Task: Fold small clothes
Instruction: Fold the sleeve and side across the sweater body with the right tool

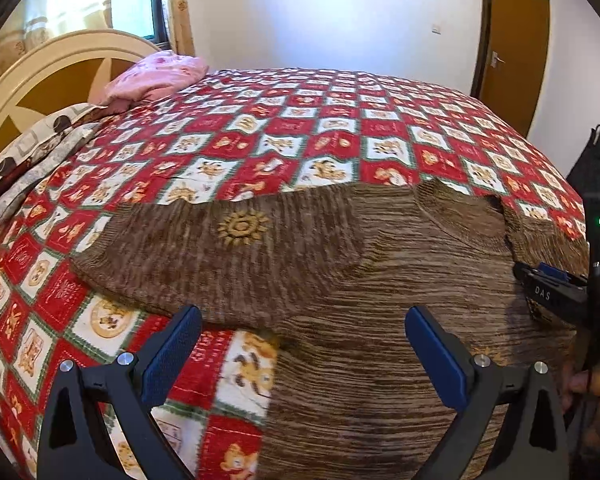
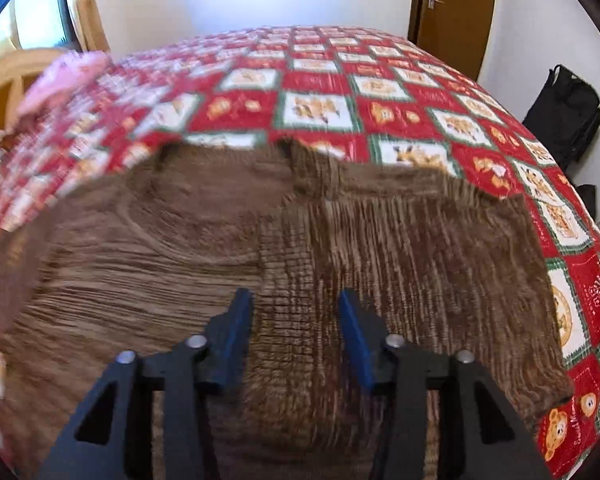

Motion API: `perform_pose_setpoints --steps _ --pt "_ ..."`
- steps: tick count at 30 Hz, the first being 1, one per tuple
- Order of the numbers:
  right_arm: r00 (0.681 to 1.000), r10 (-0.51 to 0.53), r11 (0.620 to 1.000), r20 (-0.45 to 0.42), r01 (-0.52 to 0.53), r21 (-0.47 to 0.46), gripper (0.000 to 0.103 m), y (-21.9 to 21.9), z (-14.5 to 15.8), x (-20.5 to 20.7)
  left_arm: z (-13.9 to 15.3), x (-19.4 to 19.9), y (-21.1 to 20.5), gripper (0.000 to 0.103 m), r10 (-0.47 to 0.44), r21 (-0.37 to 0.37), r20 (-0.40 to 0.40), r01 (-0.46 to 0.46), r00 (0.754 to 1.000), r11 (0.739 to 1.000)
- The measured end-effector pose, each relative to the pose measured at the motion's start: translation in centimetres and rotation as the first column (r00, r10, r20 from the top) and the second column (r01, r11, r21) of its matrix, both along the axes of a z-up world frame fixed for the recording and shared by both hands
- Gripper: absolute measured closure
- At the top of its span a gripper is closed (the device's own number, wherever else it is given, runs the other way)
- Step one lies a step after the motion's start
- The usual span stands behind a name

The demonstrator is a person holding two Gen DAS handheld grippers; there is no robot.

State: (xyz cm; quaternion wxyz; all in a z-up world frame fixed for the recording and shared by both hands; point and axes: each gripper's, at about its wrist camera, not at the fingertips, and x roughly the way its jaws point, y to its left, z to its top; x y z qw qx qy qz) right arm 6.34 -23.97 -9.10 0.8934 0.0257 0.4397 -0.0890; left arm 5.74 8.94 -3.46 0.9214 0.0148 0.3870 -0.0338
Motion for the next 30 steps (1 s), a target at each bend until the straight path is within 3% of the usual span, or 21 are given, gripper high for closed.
perform_pose_setpoints --steps 1,3,5,12,17,19,21,23,26,30 --pt "1.0 0.001 1.0 -0.004 -0.001 -0.016 0.062 0.0 -0.1 0.0 -0.1 0.2 0.3 0.001 0.004 -0.006 -0.003 -0.005 1.0 1.0" --pt "1.0 -0.02 1.0 -0.01 0.02 -0.012 0.089 -0.4 0.1 -0.1 -0.3 0.5 0.6 0.001 0.013 -0.023 -0.017 -0.013 1.0 1.0" --pt "0.999 -0.053 0.998 -0.011 0.053 0.031 0.092 -1.4 0.6 -0.2 -0.6 0.6 0.8 0.001 0.01 -0.045 -0.031 -0.012 0.999 0.999" --pt "0.997 -0.053 0.996 0.056 0.048 0.075 0.092 0.3 3.0 -0.1 -0.6 0.4 0.1 0.001 -0.009 -0.036 -0.028 0.008 1.0 0.999" --pt "1.0 -0.003 0.995 0.025 0.001 0.1 0.089 2.3 1.8 1.3 -0.4 0.2 -0.2 0.001 -0.014 -0.015 -0.018 0.014 1.0 1.0" --pt "1.0 0.011 0.993 -0.021 -0.009 0.117 0.083 2.6 0.4 2.1 -0.5 0.3 -0.1 0.001 -0.011 -0.014 -0.023 0.01 1.0 1.0" --pt "0.999 0.038 0.993 0.007 -0.039 0.11 0.064 3.1 0.1 1.8 -0.5 0.4 0.0 0.001 -0.009 -0.02 -0.029 0.008 1.0 1.0" --pt "0.997 0.078 0.986 0.009 -0.079 0.146 0.056 3.4 0.6 1.6 -0.5 0.4 0.0 0.001 -0.008 -0.016 -0.027 0.008 1.0 1.0" --pt "0.994 0.057 0.971 0.093 -0.077 0.225 0.075 2.1 2.9 -0.2 -0.4 0.3 0.2 0.001 -0.005 0.0 -0.013 0.005 1.0 1.0" --pt "0.99 -0.005 0.987 0.139 -0.017 0.161 0.076 0.3 4.7 -3.2 -0.6 0.4 1.9 0.001 0.052 0.021 0.011 -0.053 0.999 0.998"
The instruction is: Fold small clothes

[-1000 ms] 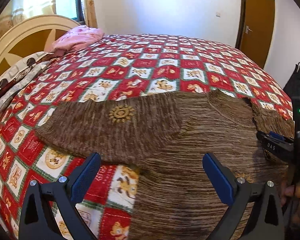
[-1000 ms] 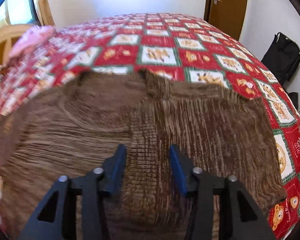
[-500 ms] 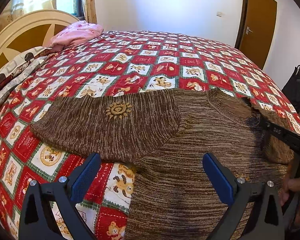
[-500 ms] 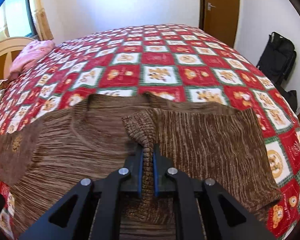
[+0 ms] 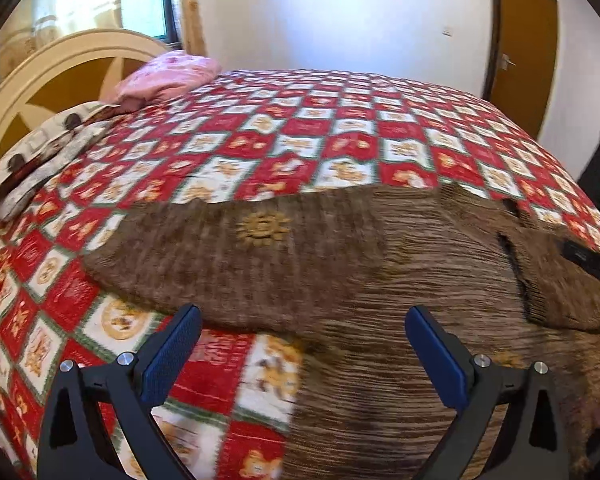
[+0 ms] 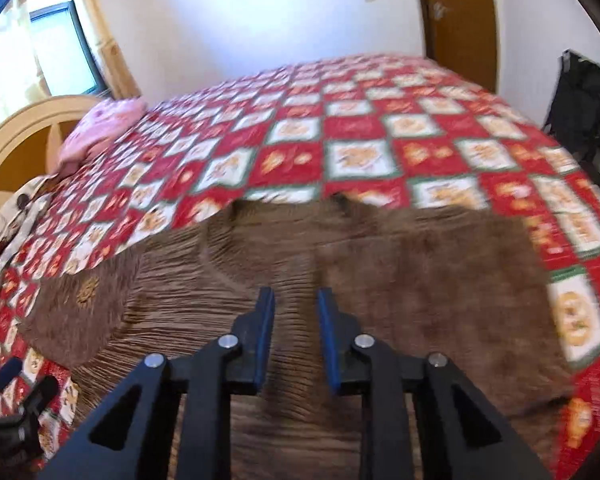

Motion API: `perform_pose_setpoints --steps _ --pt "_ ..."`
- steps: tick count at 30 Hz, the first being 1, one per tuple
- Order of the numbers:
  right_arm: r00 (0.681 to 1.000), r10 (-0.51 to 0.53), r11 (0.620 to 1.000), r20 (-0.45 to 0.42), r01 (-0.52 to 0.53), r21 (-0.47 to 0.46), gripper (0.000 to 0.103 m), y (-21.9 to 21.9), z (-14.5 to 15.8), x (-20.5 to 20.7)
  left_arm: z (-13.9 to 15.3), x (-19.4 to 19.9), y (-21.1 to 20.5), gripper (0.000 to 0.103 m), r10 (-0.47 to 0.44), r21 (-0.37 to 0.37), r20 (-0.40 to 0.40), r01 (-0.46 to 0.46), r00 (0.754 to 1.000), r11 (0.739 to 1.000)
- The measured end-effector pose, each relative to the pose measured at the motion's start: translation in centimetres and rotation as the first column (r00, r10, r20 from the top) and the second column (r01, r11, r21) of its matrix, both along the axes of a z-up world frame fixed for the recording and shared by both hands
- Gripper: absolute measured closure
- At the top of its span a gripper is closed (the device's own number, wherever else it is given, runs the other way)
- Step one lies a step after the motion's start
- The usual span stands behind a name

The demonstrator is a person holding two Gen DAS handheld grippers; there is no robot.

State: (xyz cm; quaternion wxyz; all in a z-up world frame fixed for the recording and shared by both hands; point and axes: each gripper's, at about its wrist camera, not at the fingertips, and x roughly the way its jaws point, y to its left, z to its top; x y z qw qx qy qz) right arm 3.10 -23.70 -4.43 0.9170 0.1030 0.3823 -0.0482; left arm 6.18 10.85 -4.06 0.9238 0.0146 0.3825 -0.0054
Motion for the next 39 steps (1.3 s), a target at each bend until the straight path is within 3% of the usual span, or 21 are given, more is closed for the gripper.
perform_pose_setpoints --steps 3,7,10,13,16,19,22,27,29,32,34,35,37,39 --pt "0.999 -0.032 0.994 -0.031 0.029 -0.104 0.075 -0.1 -1.4 -0.5 -0.8 0.5 2.3 0.001 0.074 -0.013 -0.037 -0.074 0.997 0.997" --pt "0.992 -0.04 0.994 -0.117 0.029 -0.101 0.075 0.0 -4.9 -0.1 -1.2 0.3 6.2 0.001 0.184 0.007 -0.046 -0.184 0.982 0.983" --pt "0.995 -0.038 0.986 -0.096 0.022 -0.166 0.074 1.0 -4.7 -0.2 -1.1 0.0 9.9 0.001 0.283 0.019 -0.032 -0.282 0.959 0.959" --pt "0.995 -0.04 0.99 -0.094 0.027 -0.137 0.074 0.7 -3.9 -0.5 -0.9 0.3 14.2 0.001 0.379 -0.044 -0.042 -0.381 0.924 0.924" --pt "0.999 -0.05 0.995 -0.003 0.05 -0.083 0.074 1.0 -1.4 -2.0 -0.6 0.7 17.8 0.001 0.459 -0.156 -0.039 -0.459 0.888 0.875" --pt "0.999 -0.017 0.997 0.051 0.021 -0.081 0.065 2.5 0.6 -2.8 -0.7 2.3 19.9 0.001 0.504 -0.26 -0.076 -0.505 0.86 0.823" --pt "0.996 0.035 0.997 0.082 -0.03 -0.07 0.06 4.5 2.0 -3.4 -1.1 4.6 20.0 0.001 0.515 -0.278 -0.121 -0.527 0.849 0.803" --pt "0.99 0.11 0.992 0.092 -0.103 -0.077 0.06 7.2 3.0 -4.1 -2.9 7.5 19.5 0.002 0.511 -0.249 -0.188 -0.544 0.839 0.801" --pt "0.989 0.121 0.991 0.088 -0.115 -0.075 0.06 7.6 2.9 -4.1 -3.8 8.1 19.3 0.013 0.5 -0.261 -0.209 -0.54 0.841 0.8" --pt "0.989 0.124 0.991 0.075 -0.119 -0.062 0.06 7.7 2.6 -4.1 -4.2 8.5 18.8 0.035 0.522 -0.201 -0.197 -0.555 0.83 0.807" --pt "0.992 0.11 0.993 0.066 -0.108 -0.044 0.06 7.5 2.5 -4.2 -4.2 8.6 18.9 0.056 0.518 -0.2 -0.189 -0.549 0.834 0.812" --pt "0.993 0.104 0.994 0.063 -0.102 -0.028 0.06 7.3 2.4 -4.1 -4.3 8.7 18.9 0.061 0.514 -0.203 -0.189 -0.545 0.837 0.813" --pt "0.995 0.086 0.996 0.058 -0.085 -0.01 0.06 7.0 2.3 -4.2 -4.3 8.9 18.9 0.085 0.505 -0.206 -0.185 -0.536 0.843 0.819" --pt "0.996 0.07 0.998 0.054 -0.07 -0.001 0.06 6.7 2.2 -4.2 -4.3 8.8 18.9 0.092 0.496 -0.224 -0.175 -0.525 0.851 0.821"
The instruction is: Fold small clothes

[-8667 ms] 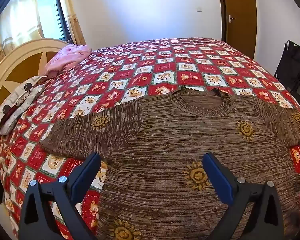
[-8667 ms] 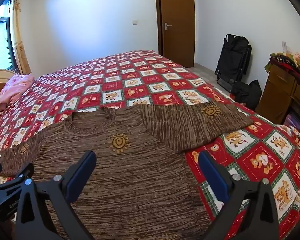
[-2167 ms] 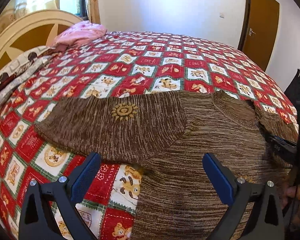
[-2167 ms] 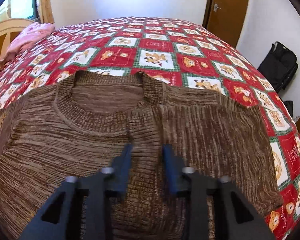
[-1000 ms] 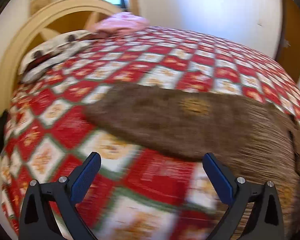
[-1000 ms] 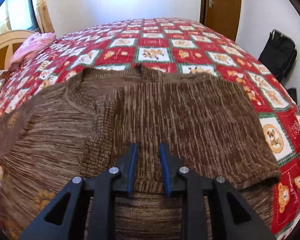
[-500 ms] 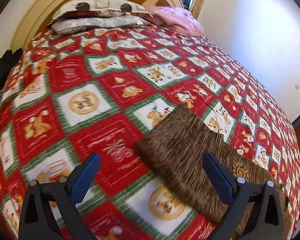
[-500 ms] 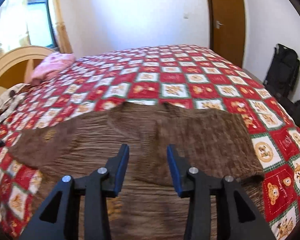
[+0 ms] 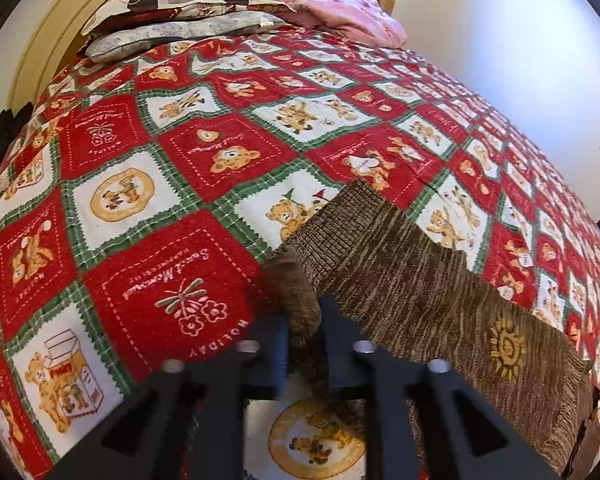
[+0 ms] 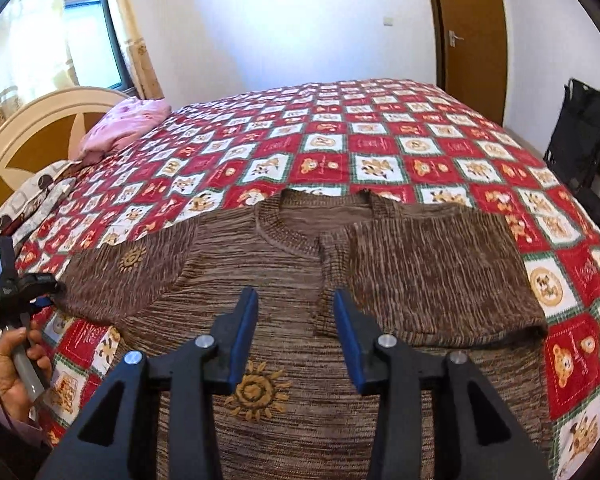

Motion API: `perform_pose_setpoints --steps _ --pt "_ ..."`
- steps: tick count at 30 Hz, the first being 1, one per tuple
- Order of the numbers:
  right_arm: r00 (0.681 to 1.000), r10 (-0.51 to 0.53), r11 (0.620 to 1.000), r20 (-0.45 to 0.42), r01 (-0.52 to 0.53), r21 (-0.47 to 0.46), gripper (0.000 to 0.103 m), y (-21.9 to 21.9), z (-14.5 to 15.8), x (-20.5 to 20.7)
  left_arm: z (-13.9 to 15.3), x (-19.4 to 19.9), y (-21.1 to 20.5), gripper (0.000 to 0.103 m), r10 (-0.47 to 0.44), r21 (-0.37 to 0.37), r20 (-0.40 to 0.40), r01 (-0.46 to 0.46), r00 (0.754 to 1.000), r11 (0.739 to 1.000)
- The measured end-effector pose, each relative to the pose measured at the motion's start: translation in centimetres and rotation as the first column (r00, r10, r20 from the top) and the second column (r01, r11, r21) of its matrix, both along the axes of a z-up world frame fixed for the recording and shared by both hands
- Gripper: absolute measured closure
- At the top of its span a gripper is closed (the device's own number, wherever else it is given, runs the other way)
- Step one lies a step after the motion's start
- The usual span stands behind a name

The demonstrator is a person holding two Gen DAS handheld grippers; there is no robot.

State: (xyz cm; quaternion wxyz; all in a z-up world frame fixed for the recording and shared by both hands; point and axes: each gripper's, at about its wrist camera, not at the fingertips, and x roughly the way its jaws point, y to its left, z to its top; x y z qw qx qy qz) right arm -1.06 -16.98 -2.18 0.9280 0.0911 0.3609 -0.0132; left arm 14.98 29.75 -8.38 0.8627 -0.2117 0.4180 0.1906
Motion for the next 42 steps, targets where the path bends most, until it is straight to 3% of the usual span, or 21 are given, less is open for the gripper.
perform_pose_setpoints --steps 8,11,14,19,21,24,30,34,36,39,41,42 --pt "0.999 -0.037 0.999 -0.009 0.037 0.031 0.06 -1.1 0.1 -0.5 2.6 0.1 -2.6 0.095 -0.065 0.064 0.076 0.06 0.995 0.996" --pt "0.998 -0.056 0.997 -0.008 0.057 0.044 0.06 -1.8 0.2 -0.6 5.5 -0.1 -6.2 0.095 -0.152 0.105 0.143 0.138 0.978 0.985" --pt "0.997 -0.079 0.995 -0.015 0.08 0.062 0.06 -2.7 0.1 -0.6 8.4 -0.8 -11.0 0.095 -0.265 0.146 0.207 0.238 0.942 0.96" --pt "0.994 -0.109 0.99 -0.021 0.11 0.085 0.06 -4.1 -0.2 -1.1 11.0 -2.4 -21.4 0.095 -0.5 0.229 0.256 0.451 0.827 0.863" --pt "0.992 -0.124 0.987 -0.028 0.127 0.097 0.06 -4.8 -0.4 -1.2 10.8 -3.1 -25.3 0.095 -0.578 0.244 0.248 0.527 0.778 0.814" --pt "0.988 -0.151 0.981 -0.042 0.155 0.114 0.06 -6.1 -0.8 -1.6 9.0 -3.6 -30.2 0.095 -0.657 0.265 0.203 0.605 0.726 0.751" --pt "0.981 -0.181 0.974 -0.068 0.189 0.121 0.06 -7.8 -1.5 -2.4 3.6 -3.6 -34.8 0.095 -0.71 0.23 0.063 0.682 0.701 0.694" --pt "0.979 -0.185 0.971 -0.085 0.196 0.136 0.06 -8.4 -1.9 -2.4 2.5 -4.8 -34.8 0.094 -0.758 0.184 0.004 0.744 0.653 0.642" --pt "0.98 -0.181 0.969 -0.087 0.192 0.153 0.06 -8.6 -1.6 -2.2 2.9 -5.7 -33.5 0.092 -0.762 0.156 -0.002 0.753 0.647 0.639" --pt "0.986 -0.148 0.969 -0.077 0.16 0.186 0.057 -8.7 -0.8 -1.6 3.7 -7.3 -29.7 0.087 -0.746 0.082 0.024 0.742 0.666 0.665" --pt "0.992 -0.108 0.969 -0.06 0.118 0.217 0.048 -8.3 0.1 -0.6 4.0 -8.4 -27.1 0.074 -0.716 0.078 0.052 0.712 0.697 0.698" --pt "0.995 -0.079 0.968 -0.058 0.091 0.233 0.037 -8.1 0.2 0.0 4.2 -8.8 -25.6 0.057 -0.68 0.103 0.051 0.673 0.731 0.732"
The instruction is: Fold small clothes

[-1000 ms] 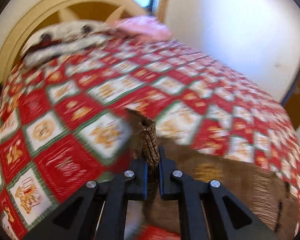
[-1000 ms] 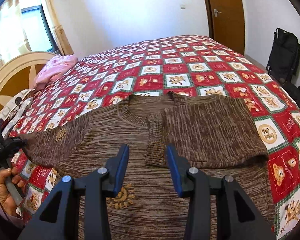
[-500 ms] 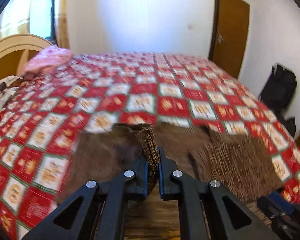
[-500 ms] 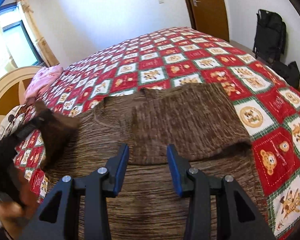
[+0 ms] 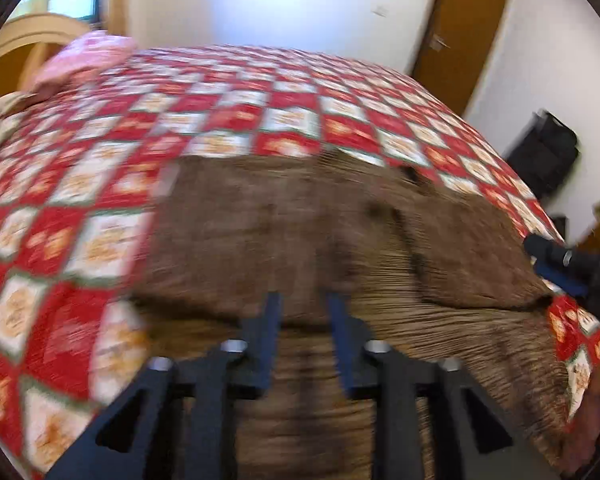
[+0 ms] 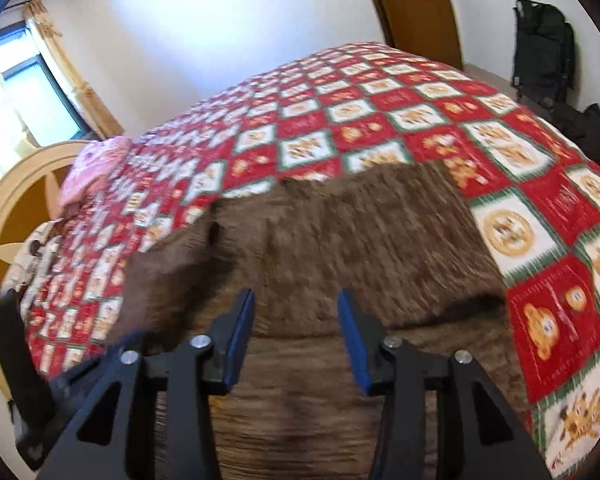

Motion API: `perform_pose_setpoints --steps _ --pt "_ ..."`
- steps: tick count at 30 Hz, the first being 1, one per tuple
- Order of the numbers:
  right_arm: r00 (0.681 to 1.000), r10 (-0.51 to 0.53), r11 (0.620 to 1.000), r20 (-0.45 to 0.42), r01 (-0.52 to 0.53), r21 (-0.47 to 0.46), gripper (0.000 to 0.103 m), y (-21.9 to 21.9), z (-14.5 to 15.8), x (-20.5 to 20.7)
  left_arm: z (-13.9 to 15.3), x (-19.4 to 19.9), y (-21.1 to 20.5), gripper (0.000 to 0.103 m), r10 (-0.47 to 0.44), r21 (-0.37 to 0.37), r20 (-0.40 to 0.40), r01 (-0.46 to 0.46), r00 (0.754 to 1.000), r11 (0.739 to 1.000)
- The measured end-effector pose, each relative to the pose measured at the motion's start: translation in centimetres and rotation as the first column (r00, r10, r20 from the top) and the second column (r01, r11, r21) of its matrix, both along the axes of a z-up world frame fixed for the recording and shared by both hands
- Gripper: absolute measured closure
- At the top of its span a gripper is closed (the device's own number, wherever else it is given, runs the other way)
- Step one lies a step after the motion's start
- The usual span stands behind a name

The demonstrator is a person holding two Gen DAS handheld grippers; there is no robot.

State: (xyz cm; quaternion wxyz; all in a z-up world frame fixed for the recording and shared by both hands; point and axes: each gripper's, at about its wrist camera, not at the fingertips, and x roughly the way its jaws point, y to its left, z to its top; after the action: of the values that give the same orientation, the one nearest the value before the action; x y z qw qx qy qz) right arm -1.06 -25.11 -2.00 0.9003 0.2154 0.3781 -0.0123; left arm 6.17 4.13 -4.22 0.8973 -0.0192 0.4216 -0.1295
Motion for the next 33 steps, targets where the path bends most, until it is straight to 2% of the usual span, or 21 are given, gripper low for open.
perform_pose_setpoints --steps 1,2,4,10,14,17,19,20,21,23,26,30,33 --pt "1.0 0.031 0.999 0.0 -0.031 0.016 0.035 0.4 0.0 0.8 0.1 -0.4 1.0 0.042 0.039 0.018 0.016 -0.04 0.999 0.999" --pt "0.999 0.047 0.999 -0.003 -0.047 0.024 0.035 0.8 0.0 1.6 0.3 -0.8 2.0 0.039 0.071 0.03 0.04 -0.073 0.997 0.997" --pt "0.997 0.079 0.996 -0.013 -0.079 0.046 0.035 1.7 -0.5 3.2 0.7 -1.5 3.8 0.038 0.118 0.045 0.084 -0.122 0.989 0.991" --pt "0.979 0.156 0.985 -0.128 -0.145 0.091 0.04 5.5 -4.9 5.4 0.8 -0.8 6.3 0.038 0.181 0.026 0.071 -0.183 0.981 0.983" --pt "0.976 0.165 0.985 -0.142 -0.169 -0.019 0.04 7.4 -6.1 6.2 0.4 -0.2 7.2 0.038 0.193 -0.001 0.04 -0.193 0.98 0.981" --pt "0.977 0.12 0.988 -0.175 -0.135 -0.078 0.045 7.8 -6.5 6.6 0.3 -0.3 7.3 0.038 0.193 -0.001 0.039 -0.193 0.98 0.981" --pt "0.979 0.093 0.988 -0.18 -0.114 -0.109 0.054 8.2 -6.4 6.2 0.3 -0.3 7.3 0.038 0.193 0.0 0.04 -0.193 0.98 0.981" --pt "0.978 0.092 0.988 -0.186 -0.114 -0.109 0.072 8.4 -6.7 6.0 0.3 -0.2 7.3 0.038 0.192 -0.001 0.039 -0.192 0.981 0.981" --pt "0.977 0.097 0.987 -0.188 -0.119 -0.106 0.078 8.5 -6.9 6.0 0.2 -0.2 7.3 0.038 0.19 -0.001 0.037 -0.19 0.981 0.982" --pt "0.979 0.119 0.984 -0.166 -0.14 -0.115 0.086 8.5 -6.8 5.9 0.2 -0.1 7.2 0.038 0.186 -0.001 0.035 -0.186 0.982 0.983" --pt "0.977 0.158 0.982 -0.144 -0.17 -0.078 0.089 7.9 -5.8 6.2 0.2 -0.2 7.1 0.038 0.183 -0.006 0.031 -0.183 0.983 0.983" --pt "0.98 0.191 0.969 -0.051 -0.197 -0.15 0.09 7.0 -2.2 5.5 0.5 -0.1 6.6 0.038 0.177 0.008 0.048 -0.178 0.983 0.984" --pt "0.975 0.223 0.944 -0.023 -0.222 -0.244 0.089 6.9 -0.5 4.0 0.5 -0.2 5.9 0.038 0.16 0.025 0.061 -0.162 0.985 0.986"
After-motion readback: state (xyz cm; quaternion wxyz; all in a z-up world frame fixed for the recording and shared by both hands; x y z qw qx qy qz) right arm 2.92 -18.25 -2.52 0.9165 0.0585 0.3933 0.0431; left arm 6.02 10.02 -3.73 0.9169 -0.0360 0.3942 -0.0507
